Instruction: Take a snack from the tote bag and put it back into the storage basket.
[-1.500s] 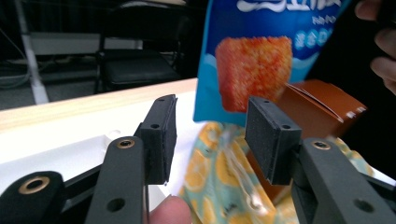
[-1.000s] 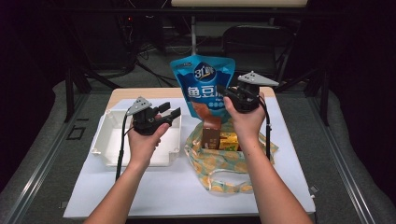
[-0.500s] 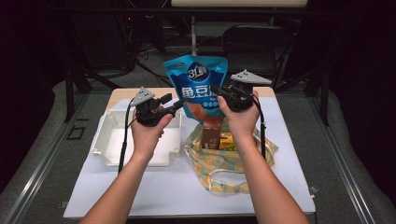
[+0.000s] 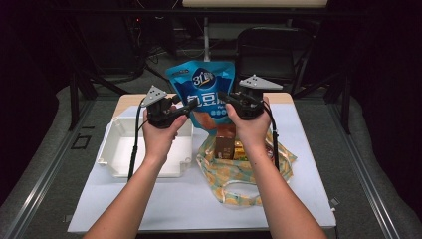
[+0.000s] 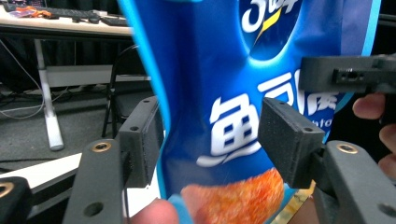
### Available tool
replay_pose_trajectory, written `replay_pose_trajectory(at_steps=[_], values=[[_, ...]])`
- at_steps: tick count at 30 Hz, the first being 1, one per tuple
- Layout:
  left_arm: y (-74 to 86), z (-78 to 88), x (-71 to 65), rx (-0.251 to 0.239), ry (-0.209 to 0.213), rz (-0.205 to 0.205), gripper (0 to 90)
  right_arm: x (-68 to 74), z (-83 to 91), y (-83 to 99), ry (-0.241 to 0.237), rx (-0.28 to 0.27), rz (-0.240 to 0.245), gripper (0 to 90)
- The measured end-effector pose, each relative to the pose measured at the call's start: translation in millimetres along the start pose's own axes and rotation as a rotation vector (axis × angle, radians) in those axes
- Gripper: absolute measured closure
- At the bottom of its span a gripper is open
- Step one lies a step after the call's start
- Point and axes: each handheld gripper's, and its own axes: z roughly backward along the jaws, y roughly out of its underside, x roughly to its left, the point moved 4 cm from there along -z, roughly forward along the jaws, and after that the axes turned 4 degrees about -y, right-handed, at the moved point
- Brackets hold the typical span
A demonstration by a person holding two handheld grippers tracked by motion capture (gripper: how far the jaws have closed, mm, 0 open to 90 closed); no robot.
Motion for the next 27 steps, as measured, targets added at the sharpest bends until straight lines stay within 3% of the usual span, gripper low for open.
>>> replay_pose_trajectory(at_steps=[4, 7, 12, 15, 19, 27], values=[[-1.2, 0.9, 0.0, 0.002, -0.024, 0.008, 48.8, 2.2, -3.2, 1.0, -0.003, 0.0, -0.003, 90.0], [-2.9, 1.9, 2.4, 0.023, -0.035, 0.047, 63.8, 4.5, -6.1, 2.2, -0.011, 0.006, 0.008, 90.0], [-6.9, 2.7, 2.0, 0.05, -0.045, 0.061, 81.2, 3.5, -9.8, 3.9, -0.02, 0.002, -0.006, 90.0], [-10.5, 5.5, 1.7, 0.061, -0.043, 0.074, 86.5, 5.6, -11.2, 3.6, -0.024, 0.0, 0.006, 89.6], [-16.5, 11.7, 1.7, 0.036, -0.023, 0.098, 89.7, 8.0, -10.0, 0.7, -0.033, -0.023, 0.011, 87.2], [-27.0, 27.1, 8.8, -0.017, -0.015, 0.13, 90.0, 9.4, -5.8, 3.5, -0.028, -0.006, 0.045, 67.7]])
